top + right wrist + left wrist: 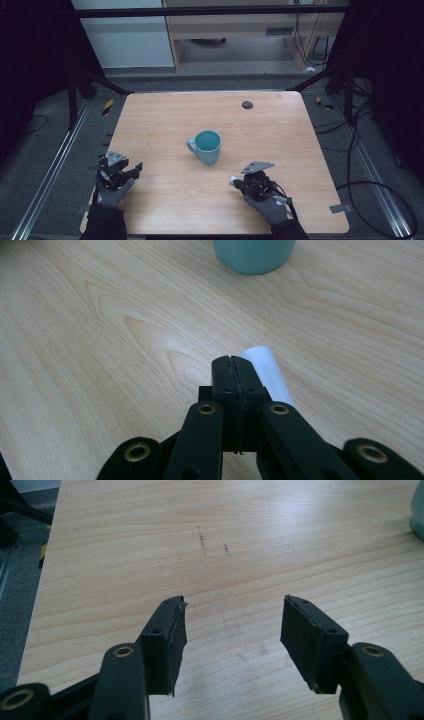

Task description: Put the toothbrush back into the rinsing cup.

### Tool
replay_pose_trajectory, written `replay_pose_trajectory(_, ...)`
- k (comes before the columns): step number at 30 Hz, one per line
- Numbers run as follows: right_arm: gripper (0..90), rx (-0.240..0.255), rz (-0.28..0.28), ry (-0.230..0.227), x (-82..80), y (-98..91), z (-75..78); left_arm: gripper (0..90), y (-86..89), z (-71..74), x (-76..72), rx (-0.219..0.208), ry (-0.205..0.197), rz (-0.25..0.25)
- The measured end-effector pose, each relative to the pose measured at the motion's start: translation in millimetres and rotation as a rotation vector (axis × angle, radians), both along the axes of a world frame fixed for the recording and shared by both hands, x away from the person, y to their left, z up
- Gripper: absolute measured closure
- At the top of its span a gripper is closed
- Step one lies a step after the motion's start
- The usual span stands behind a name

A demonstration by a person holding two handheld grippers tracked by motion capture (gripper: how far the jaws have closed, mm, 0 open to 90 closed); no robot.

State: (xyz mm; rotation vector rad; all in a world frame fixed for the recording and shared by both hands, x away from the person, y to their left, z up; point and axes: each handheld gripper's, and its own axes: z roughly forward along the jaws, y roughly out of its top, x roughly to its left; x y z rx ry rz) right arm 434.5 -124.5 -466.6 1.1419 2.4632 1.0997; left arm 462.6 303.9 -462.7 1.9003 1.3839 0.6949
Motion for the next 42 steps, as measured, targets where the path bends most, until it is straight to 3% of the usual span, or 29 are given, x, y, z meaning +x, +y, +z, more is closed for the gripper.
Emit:
replay_pose_trajectory(18,90.0,-0.059,-0.005,0.018,6.4,6.9,-9.5,42.1,0.1,-0.7,0.6,0.003,-0.003,-0.002)
replay_pose_trajectory(42,90.0,-0.076,-0.048,0.027,16.3,4.9,-10.9,41.9,-0.4,-0.9,0.6,0.004,-0.002,-0.005)
